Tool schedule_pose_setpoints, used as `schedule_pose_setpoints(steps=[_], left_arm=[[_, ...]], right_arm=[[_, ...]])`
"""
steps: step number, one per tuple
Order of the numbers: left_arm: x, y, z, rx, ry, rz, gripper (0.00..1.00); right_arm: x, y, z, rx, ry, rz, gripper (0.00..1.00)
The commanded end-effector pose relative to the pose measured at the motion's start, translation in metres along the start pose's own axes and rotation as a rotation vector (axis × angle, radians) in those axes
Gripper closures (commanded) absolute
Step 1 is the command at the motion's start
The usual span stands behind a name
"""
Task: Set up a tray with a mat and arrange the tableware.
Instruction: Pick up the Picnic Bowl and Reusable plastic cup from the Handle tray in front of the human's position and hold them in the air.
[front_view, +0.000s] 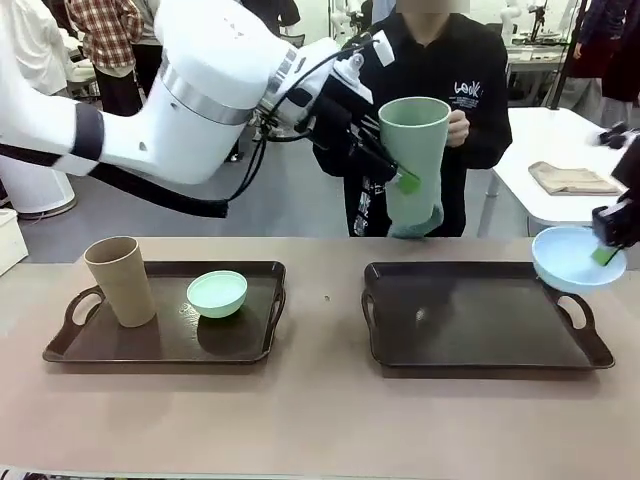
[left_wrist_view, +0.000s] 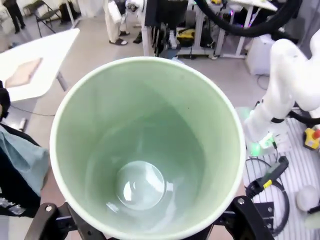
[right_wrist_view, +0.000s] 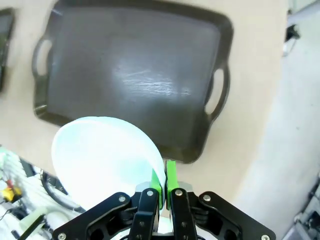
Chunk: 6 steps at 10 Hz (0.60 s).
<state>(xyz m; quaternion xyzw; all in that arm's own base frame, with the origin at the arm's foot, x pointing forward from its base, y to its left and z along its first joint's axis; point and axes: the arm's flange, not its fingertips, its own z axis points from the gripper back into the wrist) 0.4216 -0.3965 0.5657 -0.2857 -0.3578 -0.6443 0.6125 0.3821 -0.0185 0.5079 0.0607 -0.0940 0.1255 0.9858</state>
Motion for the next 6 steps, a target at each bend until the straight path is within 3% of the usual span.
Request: schedule_pose_setpoints(steps=[1,2,3,5,6], left_arm=[[-0.013,-0.012,-0.009,-0.029,0.082,0.021,1.0],[-0.018,-0.009,-0.012,-0.043,0.098,0.045,1.0],[0.0,-0.009,0.001,-0.007,0.027,-0.004,1.0],[0.0,-0.009,0.001,-0.007,0.027,-0.004,1.0],[0.0,-0.009,0.001,-0.007,0.027,-0.004,1.0]], right_arm=[[-0.019,0.006,0.014,0.097,-0.075,0.034,1.0],[-0.014,0.006,0.017,0.166,-0.066,0.03,1.0],[-0.005,0.006,0.015,0.198,-0.057,0.008,1.0],[0.012,0.007,0.009,0.2,-0.045,-0.052,1.0],[-0.014,0.011,0.022,0.162,-0.068,-0.008,1.0]])
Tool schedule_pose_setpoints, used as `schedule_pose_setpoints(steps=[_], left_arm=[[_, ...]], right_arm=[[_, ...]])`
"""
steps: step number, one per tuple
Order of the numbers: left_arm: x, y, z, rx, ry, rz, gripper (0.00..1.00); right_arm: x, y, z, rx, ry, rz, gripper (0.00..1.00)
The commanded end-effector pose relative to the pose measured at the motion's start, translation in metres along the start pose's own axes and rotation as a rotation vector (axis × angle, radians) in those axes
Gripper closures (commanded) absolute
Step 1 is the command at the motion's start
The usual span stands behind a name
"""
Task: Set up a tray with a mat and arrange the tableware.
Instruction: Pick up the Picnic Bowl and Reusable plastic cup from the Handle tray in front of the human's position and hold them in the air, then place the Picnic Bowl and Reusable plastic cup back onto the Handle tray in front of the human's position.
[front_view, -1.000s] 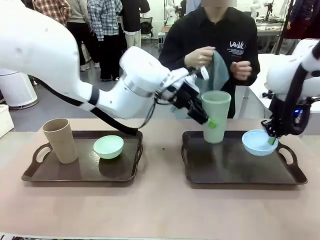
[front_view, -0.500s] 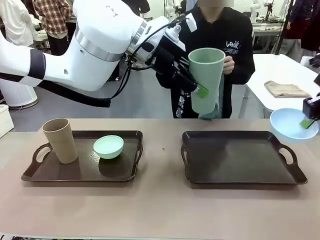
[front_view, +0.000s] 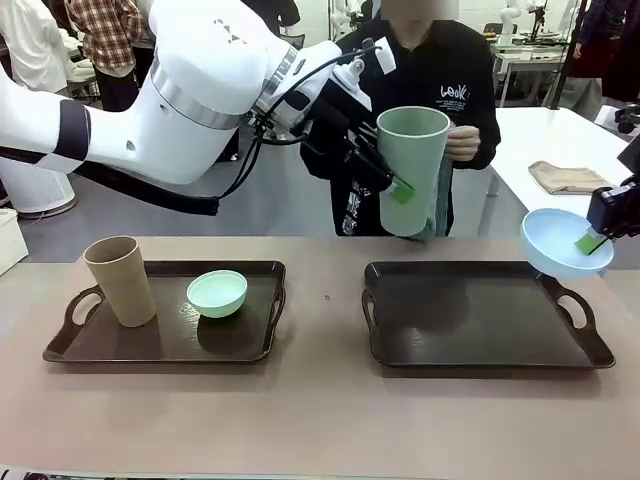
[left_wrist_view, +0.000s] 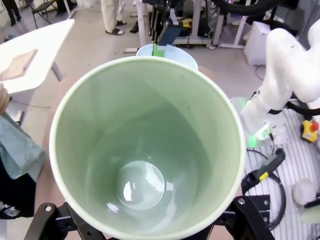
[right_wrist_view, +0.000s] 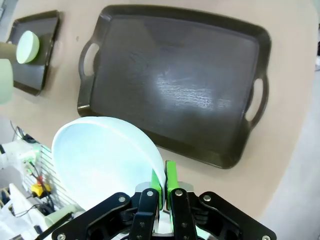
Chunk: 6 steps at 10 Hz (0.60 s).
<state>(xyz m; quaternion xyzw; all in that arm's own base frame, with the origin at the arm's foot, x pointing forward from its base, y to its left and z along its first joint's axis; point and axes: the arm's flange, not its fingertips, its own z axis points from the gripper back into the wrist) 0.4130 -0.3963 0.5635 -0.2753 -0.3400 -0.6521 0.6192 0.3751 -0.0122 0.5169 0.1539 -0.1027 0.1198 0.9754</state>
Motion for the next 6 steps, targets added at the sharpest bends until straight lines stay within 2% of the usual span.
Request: schedule_pose_setpoints(steps=[1,6], left_arm=[[0.0011,-0.0007,0.002,0.005,-0.017,-0.006,1.0],[0.0011,-0.0007,0.002,0.005,-0.017,-0.006,1.0]], right_arm=[[-0.0099,0.0042,0.0128,-0.019,-0.023,0.02,1.0],[-0.0099,0.0042,0.0128,-0.019,-0.023,0.02,1.0]])
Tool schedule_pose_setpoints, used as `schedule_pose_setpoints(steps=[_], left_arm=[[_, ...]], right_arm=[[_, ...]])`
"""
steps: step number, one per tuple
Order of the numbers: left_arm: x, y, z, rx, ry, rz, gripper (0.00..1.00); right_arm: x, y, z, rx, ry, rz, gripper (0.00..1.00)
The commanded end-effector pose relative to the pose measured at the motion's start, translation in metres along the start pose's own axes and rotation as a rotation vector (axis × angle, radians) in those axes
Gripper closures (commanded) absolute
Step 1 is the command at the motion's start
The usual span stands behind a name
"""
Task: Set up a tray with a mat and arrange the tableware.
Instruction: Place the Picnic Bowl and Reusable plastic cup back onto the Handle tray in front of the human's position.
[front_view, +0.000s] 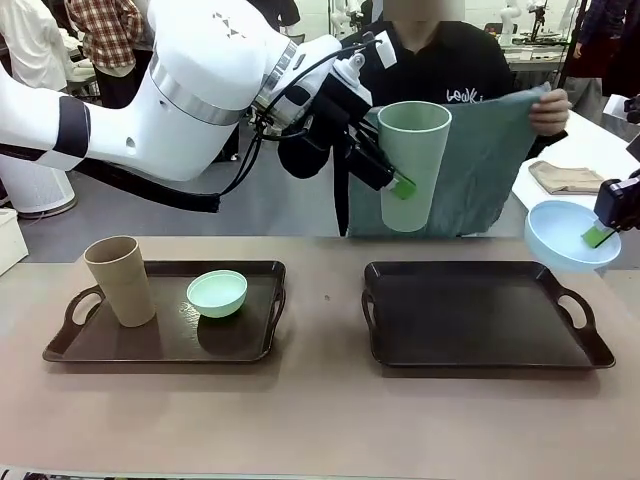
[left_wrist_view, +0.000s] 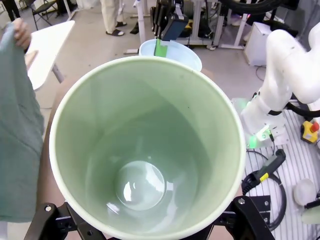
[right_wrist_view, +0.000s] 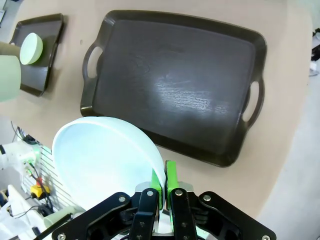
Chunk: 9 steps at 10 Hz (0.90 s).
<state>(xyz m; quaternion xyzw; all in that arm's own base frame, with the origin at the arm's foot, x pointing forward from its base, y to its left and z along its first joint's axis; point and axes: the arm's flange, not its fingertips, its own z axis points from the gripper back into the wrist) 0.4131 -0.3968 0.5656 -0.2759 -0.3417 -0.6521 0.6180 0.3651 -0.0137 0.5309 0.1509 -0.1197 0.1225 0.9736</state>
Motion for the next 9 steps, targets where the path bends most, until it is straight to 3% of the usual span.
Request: schedule_pose_setpoints(steps=[1,9], left_arm=[[-0.0008,-0.0009,0.001,0.004,-0.013,-0.004,1.0],[-0.0008,-0.0009,0.001,0.004,-0.013,-0.004,1.0]], right_arm=[[-0.0034,-0.0009,-0.0022,-0.01,0.009,0.008,1.0],[-0.0034,-0.0009,-0.0022,-0.01,0.009,0.008,1.0]])
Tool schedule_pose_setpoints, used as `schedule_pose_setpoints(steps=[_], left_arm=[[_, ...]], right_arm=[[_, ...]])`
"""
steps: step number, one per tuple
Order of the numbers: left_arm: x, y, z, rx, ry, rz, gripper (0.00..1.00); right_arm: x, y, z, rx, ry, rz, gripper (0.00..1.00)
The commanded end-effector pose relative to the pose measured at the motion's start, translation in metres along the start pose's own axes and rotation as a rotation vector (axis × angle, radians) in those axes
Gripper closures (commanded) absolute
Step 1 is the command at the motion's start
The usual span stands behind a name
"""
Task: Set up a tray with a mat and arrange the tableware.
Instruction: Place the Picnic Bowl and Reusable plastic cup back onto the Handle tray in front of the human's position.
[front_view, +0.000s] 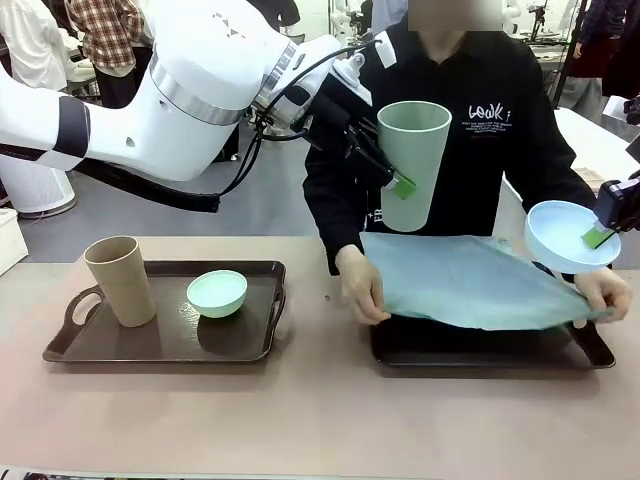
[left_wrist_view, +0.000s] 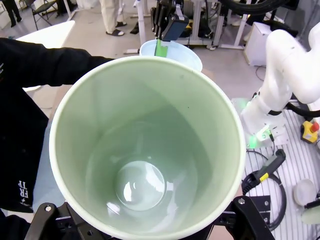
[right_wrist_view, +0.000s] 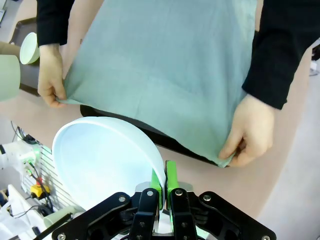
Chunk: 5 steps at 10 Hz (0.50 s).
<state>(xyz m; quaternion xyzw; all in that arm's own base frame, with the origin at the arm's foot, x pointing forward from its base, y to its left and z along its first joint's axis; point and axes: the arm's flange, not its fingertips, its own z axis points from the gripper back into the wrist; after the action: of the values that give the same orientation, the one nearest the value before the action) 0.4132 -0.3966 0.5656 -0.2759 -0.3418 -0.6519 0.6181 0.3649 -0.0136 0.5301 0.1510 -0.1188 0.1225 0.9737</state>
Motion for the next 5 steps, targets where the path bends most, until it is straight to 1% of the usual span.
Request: schedule_pose_setpoints(steps=[1,5], left_arm=[[-0.0007,-0.0011,0.0009,0.004,-0.013,-0.004,1.0],[-0.0007,-0.0011,0.0009,0.004,-0.013,-0.004,1.0]], right_arm=[[-0.003,-0.0008,-0.0015,-0.01,0.008,0.009,1.0],[-0.003,-0.0008,-0.0015,-0.01,0.008,0.009,1.0]])
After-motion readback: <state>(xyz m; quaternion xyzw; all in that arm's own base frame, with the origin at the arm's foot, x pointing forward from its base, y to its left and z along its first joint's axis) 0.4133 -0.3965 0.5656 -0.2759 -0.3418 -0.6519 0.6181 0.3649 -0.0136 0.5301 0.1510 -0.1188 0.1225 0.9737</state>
